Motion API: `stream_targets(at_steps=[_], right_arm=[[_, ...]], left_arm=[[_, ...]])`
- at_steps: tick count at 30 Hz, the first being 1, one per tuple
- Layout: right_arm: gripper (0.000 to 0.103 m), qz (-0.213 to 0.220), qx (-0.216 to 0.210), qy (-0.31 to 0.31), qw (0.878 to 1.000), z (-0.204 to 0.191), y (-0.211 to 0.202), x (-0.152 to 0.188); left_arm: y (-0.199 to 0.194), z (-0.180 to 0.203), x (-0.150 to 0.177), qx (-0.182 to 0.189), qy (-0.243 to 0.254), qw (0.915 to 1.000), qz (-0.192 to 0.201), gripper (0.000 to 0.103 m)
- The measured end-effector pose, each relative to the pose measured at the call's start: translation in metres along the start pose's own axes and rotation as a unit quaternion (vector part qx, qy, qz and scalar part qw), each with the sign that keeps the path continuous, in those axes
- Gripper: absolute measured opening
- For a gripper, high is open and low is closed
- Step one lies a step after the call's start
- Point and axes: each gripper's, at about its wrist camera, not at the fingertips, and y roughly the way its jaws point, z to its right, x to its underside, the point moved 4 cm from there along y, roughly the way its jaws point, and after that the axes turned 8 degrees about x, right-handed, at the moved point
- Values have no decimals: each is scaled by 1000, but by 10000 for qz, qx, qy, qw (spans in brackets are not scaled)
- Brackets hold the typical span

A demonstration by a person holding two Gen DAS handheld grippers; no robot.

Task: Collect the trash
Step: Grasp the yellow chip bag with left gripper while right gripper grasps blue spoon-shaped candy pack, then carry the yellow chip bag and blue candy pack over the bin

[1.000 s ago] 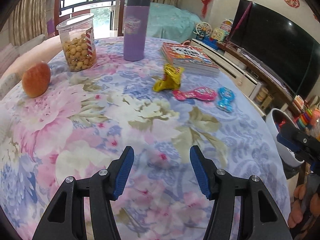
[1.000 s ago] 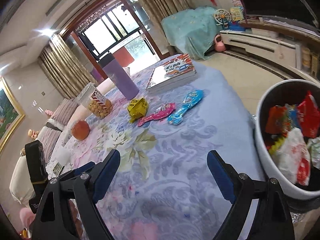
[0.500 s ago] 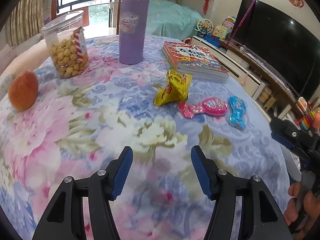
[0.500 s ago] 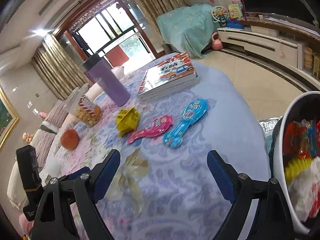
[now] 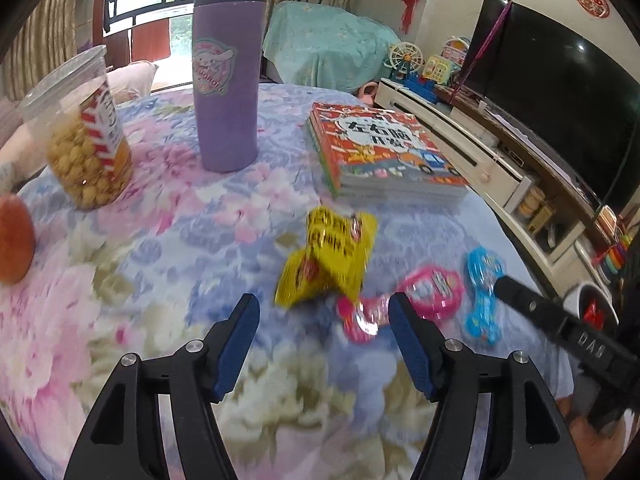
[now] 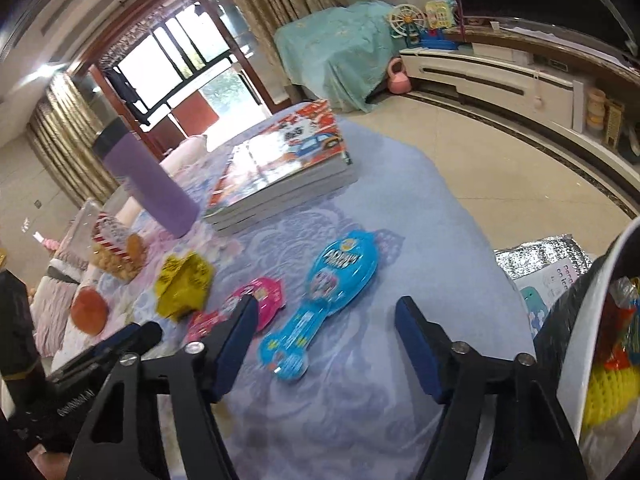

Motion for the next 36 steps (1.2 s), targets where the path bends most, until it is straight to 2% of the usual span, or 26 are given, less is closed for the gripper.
stream_targets(at_steps=[3,6,8,10,12,13,14,20,26,36], right_arm=[[64,23,75,-68,9999,-1,7,-3],[52,-8,136,-119,9998,-3,12,-2],[39,-65,136,-159,9998,-5,16,-1],[38,-66,116,-213,9997,-7,16,-1],[33,-96,55,-246,9996,-8,17,-1],[30,-97,19,-259,9996,-8,17,0],[26,-89,-11,-265,9996,-9,16,0],[26,3,-213,-162,9996,-6,7,1],[26,102,-382,-175,9991,-4,-15,6],[26,220,-643,-206,9975,-1,-60,26]], left_arm=[[15,-2,-7,-82,29,10000,-47,67],[25,-3,-9,-179,62,9998,-30,66],[29,-3,-10,-269,136,9995,-37,64],[33,-2,-10,-346,220,9991,-56,54],[37,-3,-10,-303,224,9993,-75,40],[37,-2,-11,-298,232,9993,-64,39],[37,-3,-11,-295,237,9993,-39,33],[23,-6,-4,-263,228,9994,-23,12],[-8,-6,13,-197,164,9996,65,12],[-62,17,54,88,235,9997,80,12]])
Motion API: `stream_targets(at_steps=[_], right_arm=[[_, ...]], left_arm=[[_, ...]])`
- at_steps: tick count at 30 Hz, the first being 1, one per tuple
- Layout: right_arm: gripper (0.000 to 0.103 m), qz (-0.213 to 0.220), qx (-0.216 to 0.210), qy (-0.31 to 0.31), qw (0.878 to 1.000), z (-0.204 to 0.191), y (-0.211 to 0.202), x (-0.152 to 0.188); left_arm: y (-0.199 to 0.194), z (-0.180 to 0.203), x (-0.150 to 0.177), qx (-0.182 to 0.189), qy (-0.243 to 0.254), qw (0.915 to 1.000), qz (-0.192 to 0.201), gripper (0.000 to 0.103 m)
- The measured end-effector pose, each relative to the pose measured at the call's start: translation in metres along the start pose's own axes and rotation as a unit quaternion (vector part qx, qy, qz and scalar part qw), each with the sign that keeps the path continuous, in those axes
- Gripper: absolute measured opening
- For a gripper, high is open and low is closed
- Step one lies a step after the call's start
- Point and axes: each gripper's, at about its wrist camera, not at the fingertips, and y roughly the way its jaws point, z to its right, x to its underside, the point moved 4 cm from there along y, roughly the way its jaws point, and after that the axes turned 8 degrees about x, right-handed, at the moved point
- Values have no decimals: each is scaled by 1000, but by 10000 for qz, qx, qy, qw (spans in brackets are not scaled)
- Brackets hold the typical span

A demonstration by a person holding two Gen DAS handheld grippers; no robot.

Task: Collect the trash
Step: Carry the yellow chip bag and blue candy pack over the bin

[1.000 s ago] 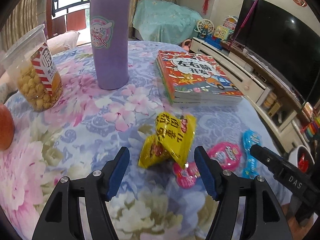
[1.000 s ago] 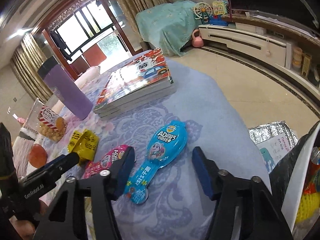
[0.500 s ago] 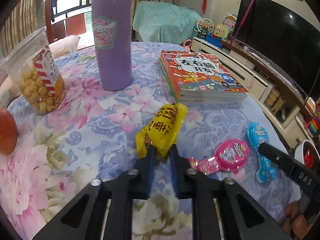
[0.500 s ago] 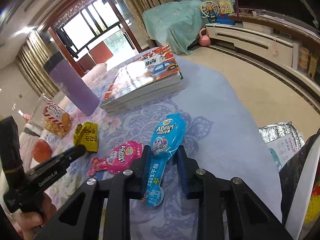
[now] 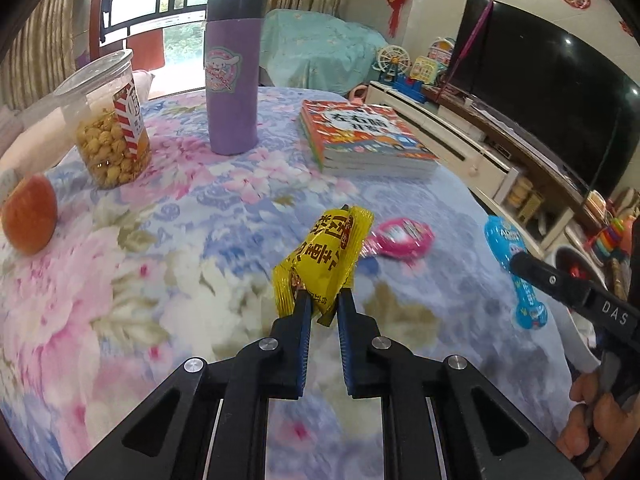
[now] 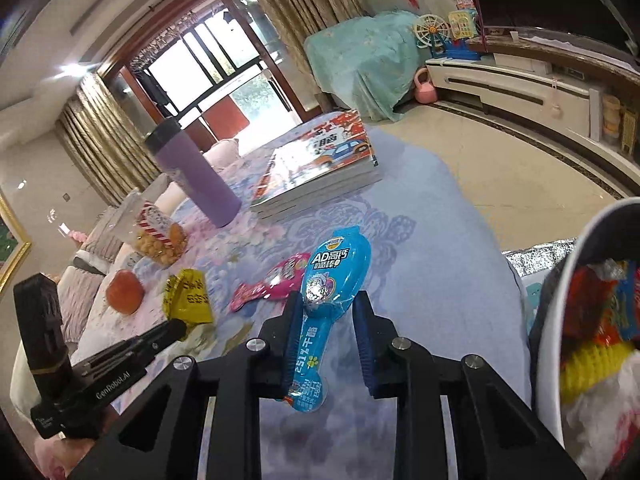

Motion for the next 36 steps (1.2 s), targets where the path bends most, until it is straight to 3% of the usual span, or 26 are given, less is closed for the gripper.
stream_targets(at_steps=[21,36], right_arm=[[26,116,-249,160,9995,0,-63,64],[26,170,-345,150,9991,0,-84,82]], left_arm=[[-64,45,66,213,-16,9997,-155,12],[-81,67,81,210,210,9994,-198,12]])
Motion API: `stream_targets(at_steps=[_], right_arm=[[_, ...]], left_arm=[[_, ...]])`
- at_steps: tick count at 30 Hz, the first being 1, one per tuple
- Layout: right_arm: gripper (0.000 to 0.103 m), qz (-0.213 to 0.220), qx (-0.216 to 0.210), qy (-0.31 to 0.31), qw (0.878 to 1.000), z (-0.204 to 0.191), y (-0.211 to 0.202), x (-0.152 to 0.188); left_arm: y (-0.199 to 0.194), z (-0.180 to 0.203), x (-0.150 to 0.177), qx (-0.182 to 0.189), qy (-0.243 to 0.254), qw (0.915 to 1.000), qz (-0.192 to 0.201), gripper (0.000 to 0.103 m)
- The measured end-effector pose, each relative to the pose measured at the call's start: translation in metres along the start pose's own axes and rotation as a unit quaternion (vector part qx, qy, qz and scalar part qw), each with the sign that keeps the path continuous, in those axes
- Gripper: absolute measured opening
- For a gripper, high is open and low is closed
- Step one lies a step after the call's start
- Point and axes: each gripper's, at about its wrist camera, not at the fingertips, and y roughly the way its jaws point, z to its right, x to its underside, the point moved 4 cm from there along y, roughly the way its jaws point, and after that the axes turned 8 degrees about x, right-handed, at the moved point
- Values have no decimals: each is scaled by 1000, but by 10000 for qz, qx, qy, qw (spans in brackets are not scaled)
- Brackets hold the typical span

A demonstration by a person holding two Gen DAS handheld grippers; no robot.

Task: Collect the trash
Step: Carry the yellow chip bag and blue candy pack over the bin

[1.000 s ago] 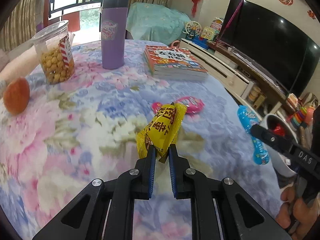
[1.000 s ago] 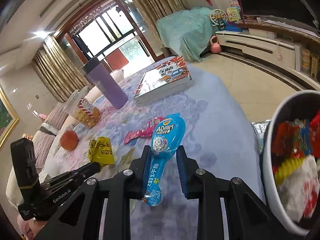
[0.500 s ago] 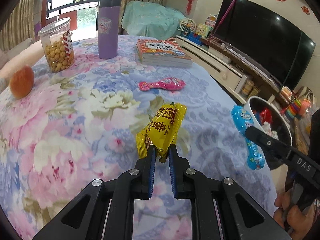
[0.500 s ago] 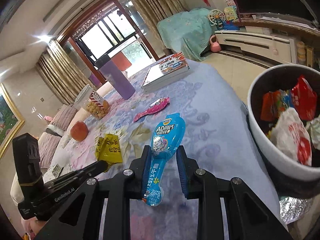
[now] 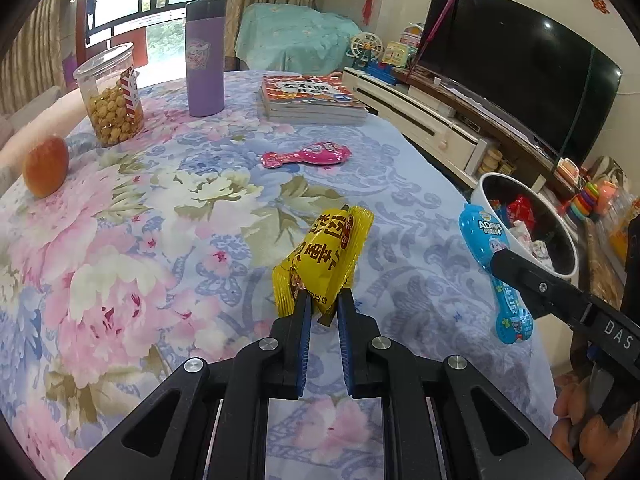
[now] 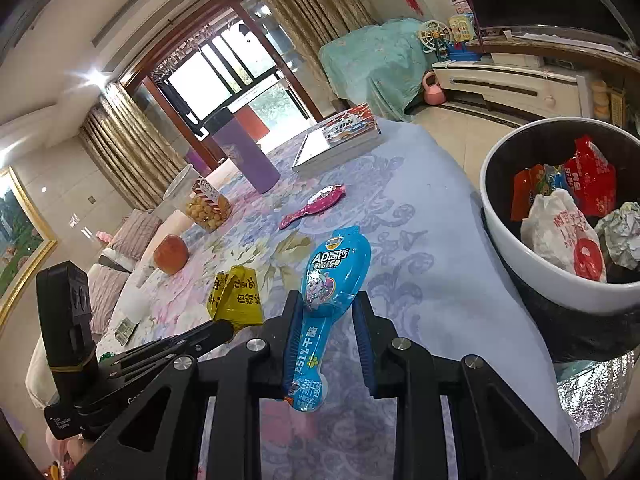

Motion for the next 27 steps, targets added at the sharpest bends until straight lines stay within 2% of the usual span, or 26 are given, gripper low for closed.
stream_targets(at_steps=[27], right_arm=[[26,457,89,228,9987,30,-54,-2]], left_arm=[[-4,50,2,340,472,9983,-52,12]])
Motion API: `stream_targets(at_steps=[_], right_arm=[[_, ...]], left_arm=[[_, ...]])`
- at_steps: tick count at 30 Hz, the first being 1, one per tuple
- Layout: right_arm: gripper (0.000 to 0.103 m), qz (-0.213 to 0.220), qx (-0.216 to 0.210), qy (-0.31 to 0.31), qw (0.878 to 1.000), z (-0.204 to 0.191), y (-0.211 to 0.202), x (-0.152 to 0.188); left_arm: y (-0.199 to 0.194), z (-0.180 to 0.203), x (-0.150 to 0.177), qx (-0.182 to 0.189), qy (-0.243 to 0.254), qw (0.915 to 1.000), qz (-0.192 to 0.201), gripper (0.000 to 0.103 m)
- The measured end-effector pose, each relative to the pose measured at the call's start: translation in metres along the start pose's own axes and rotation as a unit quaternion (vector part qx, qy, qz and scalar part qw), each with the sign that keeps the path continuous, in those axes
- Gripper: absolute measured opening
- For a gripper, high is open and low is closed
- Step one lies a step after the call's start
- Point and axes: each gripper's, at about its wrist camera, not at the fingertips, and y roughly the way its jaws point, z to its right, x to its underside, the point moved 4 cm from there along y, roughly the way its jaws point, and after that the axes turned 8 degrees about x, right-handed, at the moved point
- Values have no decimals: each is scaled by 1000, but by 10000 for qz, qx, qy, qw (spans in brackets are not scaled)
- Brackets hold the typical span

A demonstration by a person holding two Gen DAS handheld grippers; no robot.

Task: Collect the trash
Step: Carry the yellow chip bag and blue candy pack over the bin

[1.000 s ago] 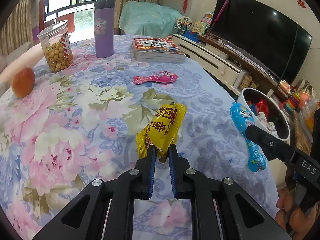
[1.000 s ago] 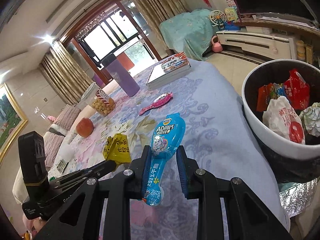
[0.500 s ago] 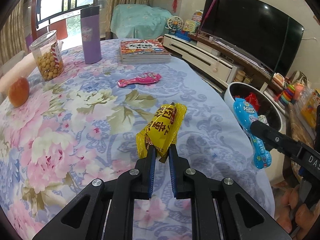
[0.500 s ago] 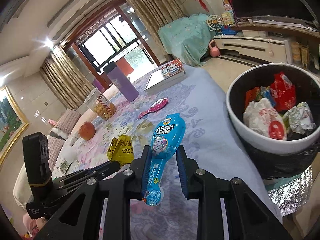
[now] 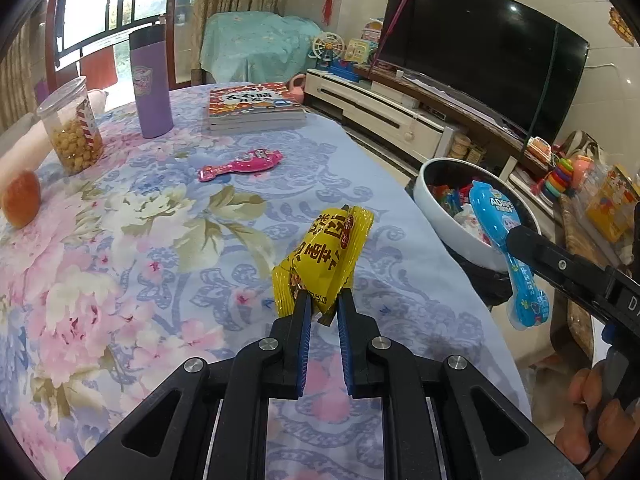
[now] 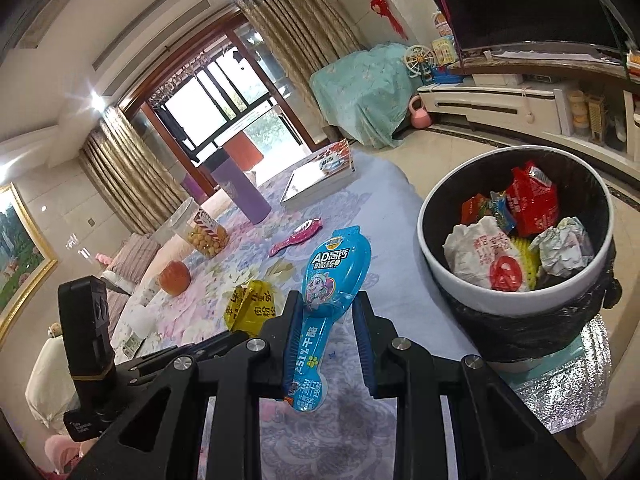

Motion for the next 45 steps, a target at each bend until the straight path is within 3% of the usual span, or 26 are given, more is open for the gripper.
stream_targets(at_steps=[45], right_arm=[[26,285,394,378,9981,62,-36,-15]], left_arm=[[31,74,-20,494,782,9956,-112,12]])
